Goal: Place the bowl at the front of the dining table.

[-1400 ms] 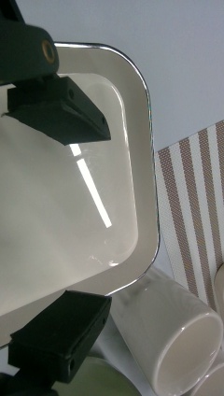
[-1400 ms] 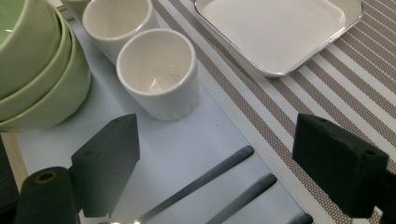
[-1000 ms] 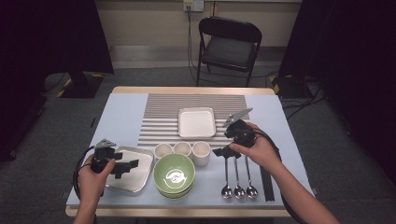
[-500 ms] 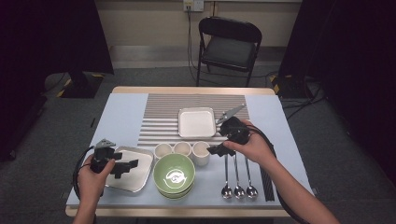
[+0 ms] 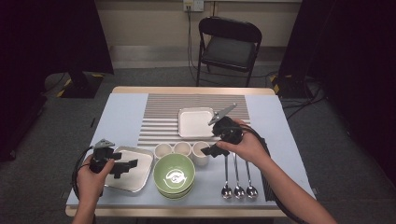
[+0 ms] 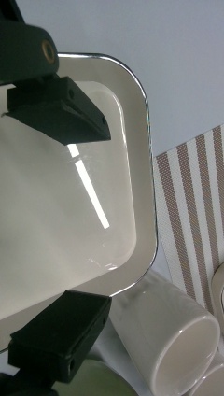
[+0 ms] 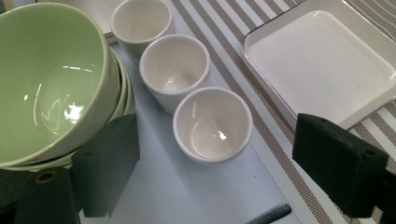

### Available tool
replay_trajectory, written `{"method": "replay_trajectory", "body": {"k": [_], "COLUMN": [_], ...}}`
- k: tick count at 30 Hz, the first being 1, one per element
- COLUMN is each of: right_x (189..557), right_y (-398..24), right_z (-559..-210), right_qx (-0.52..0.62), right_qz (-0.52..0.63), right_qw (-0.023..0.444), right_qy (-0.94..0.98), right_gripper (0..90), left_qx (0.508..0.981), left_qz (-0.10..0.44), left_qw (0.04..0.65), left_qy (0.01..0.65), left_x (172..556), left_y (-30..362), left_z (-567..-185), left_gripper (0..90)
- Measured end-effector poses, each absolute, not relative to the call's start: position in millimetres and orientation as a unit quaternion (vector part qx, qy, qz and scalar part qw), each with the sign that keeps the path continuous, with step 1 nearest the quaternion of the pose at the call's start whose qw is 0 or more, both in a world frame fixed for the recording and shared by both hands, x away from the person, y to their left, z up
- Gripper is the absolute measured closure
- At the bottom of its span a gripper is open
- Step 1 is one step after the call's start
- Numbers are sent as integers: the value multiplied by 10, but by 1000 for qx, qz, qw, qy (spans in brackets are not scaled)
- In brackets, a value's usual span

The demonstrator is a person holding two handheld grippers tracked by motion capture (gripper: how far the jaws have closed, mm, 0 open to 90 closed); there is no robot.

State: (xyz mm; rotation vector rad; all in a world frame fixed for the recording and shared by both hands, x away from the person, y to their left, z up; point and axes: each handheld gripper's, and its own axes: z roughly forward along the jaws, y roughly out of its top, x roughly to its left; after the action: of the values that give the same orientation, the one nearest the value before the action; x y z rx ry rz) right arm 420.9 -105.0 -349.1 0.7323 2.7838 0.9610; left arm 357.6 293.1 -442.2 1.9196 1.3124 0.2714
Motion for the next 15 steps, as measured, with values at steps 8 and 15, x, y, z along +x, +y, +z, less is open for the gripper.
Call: {"method": "replay_trajectory", "body": {"k": [8, 15], "right_x": [4217, 4207], "right_y": [-951, -862], "right_z": [-3520, -3522], "right_qx": [232, 225], "right_qz": [316, 313], "right_qw": [48, 46], "right_qy": [919, 922], "right_gripper": [143, 143], "left_qx": [756, 754], "left_qz": [109, 110], "left_qw": [389, 389], "left_qy": [516, 517], "left_x": [3575, 3576], "left_y": [2953, 2959], "left_z": [-4415, -4413], "left_gripper": [171, 171]}}
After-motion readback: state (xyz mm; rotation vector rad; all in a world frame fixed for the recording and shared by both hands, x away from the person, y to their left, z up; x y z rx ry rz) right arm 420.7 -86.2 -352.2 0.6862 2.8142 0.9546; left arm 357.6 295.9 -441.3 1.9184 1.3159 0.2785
